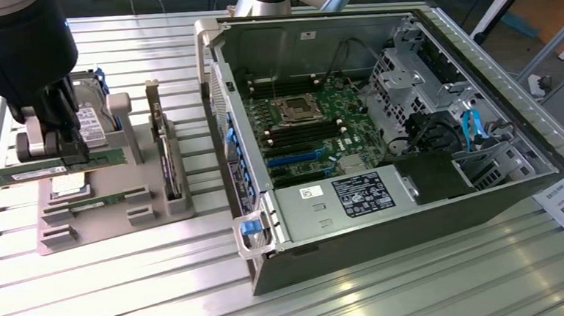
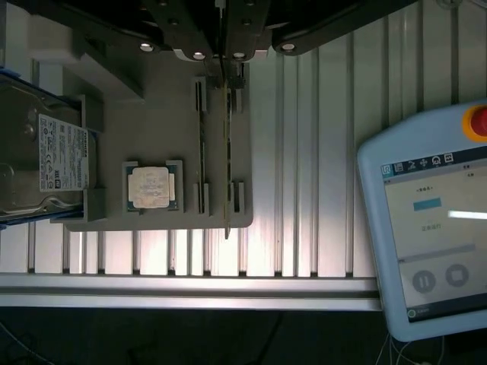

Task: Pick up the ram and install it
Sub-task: 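Pick up the ram and move it above insertion slot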

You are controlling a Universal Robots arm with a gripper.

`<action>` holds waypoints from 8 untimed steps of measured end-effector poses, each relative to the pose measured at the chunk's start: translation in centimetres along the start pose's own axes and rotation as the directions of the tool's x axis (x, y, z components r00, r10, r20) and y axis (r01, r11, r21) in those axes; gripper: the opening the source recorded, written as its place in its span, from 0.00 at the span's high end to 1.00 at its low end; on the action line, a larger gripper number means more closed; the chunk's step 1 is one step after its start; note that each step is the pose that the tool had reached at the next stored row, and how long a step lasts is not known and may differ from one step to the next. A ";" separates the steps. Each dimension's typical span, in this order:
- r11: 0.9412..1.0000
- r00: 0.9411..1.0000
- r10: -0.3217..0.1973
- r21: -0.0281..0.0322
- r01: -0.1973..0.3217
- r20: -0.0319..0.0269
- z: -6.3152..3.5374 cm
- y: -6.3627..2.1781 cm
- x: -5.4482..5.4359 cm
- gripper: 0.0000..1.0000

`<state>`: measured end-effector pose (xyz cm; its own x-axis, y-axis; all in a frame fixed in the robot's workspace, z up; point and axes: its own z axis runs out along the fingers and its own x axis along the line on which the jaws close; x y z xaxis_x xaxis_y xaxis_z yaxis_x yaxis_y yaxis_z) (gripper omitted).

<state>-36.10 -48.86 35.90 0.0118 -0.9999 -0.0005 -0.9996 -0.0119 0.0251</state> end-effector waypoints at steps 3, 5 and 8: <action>1.000 1.000 0.000 0.000 0.000 0.000 -0.04 0.00 0.0 0.88; 1.000 1.000 0.000 0.000 0.000 0.000 -0.29 0.01 0.0 0.88; 1.000 1.000 0.000 0.000 0.000 0.000 -1.12 0.03 0.0 0.88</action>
<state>-36.10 -48.86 37.02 0.0118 -0.9999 -0.0005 -0.9996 -0.0118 0.0251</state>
